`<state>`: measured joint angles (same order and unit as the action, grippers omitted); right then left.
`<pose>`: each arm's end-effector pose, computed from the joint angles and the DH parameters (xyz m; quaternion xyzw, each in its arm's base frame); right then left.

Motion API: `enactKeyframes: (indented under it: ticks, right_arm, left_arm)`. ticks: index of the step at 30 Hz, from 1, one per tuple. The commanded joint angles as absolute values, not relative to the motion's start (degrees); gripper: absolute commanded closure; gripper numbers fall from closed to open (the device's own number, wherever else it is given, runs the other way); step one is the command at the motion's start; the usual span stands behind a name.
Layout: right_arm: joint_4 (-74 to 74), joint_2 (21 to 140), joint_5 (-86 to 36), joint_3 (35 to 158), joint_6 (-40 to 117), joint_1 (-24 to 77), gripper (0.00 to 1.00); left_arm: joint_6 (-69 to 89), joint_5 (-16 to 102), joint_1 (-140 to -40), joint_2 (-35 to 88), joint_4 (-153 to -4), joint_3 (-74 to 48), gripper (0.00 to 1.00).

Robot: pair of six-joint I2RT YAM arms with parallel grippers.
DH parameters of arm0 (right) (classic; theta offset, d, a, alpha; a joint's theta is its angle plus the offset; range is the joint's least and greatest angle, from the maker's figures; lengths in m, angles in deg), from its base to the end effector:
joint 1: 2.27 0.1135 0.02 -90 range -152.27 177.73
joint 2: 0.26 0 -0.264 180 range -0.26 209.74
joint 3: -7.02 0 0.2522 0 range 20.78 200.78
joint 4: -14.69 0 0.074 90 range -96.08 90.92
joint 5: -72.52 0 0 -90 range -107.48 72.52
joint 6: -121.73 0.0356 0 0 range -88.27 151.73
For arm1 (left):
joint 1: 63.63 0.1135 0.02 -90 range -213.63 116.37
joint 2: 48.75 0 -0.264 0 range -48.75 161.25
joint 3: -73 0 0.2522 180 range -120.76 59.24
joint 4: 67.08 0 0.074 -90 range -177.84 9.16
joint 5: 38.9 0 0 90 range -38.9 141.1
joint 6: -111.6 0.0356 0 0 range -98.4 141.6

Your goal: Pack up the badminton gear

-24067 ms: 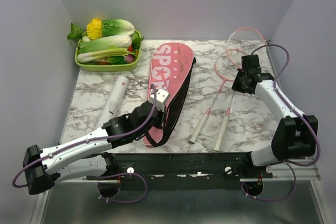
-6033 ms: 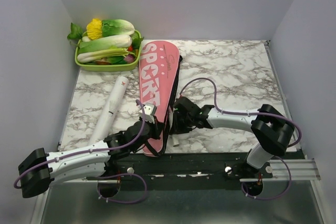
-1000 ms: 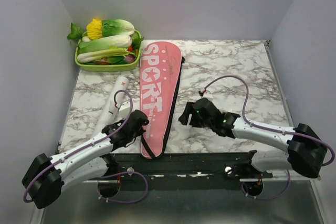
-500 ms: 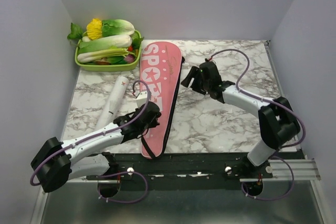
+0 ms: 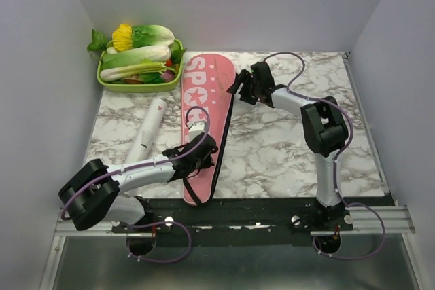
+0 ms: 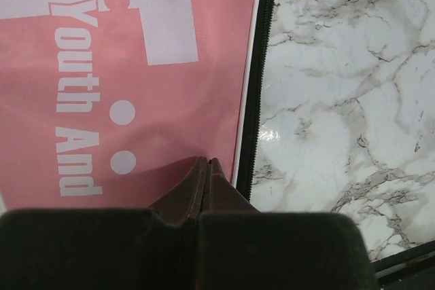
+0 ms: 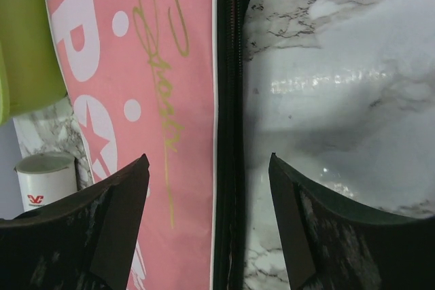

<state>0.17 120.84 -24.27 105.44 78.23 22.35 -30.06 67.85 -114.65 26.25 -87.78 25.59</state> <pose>0.4311 0.2022 0.1762 0.1438 0.8829 0.3013 0.3302 0.1634 -0.1856 0.1710 -0.0570 0.9242 -0.1900 0.3263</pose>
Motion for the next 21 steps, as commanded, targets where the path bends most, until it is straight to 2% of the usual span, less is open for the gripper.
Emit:
enactKeyframes:
  ticks: [1, 8, 14, 17, 18, 20, 21]
  right_arm:
    - [-2.41, 126.37, -26.97, 111.29, 80.06, 22.25, 0.21]
    - [-5.75, 133.23, -27.85, 118.77, 81.91, 21.99, 0.22]
    - [-8.3, 135.09, -28.12, 122.11, 83.14, 21.46, 0.28]
    - [-9.18, 135.27, -27.94, 122.47, 84.02, 21.28, 0.41]
    - [-9.36, 135.18, -28.03, 122.55, 84.28, 21.2, 0.52]
    - [-9.53, 135.36, -28.38, 122.56, 85.16, 20.93, 0.65]
    - [-9.62, 135.36, -28.56, 122.56, 85.6, 20.84, 0.79]
  left_arm:
    - [-30.69, 66.48, -115.39, 24.12, -87.34, 28.13, 1.0]
    - [-32.19, 67.27, -116.1, 20.33, -89.1, 31.03, 1.0]
    - [-32.19, 66.92, -116.1, 20.94, -89.28, 31.47, 1.0]
    - [-32.1, 66.22, -116.18, 22.7, -88.84, 31.3, 1.0]
    - [-32.02, 65.52, -116.1, 23.22, -88.75, 30.95, 1.0]
    - [-32.01, 64.9, -116.18, 24.02, -88.14, 30.68, 1.0]
    - [-32.01, 64.37, -116.36, 24.11, -87.88, 30.42, 1.0]
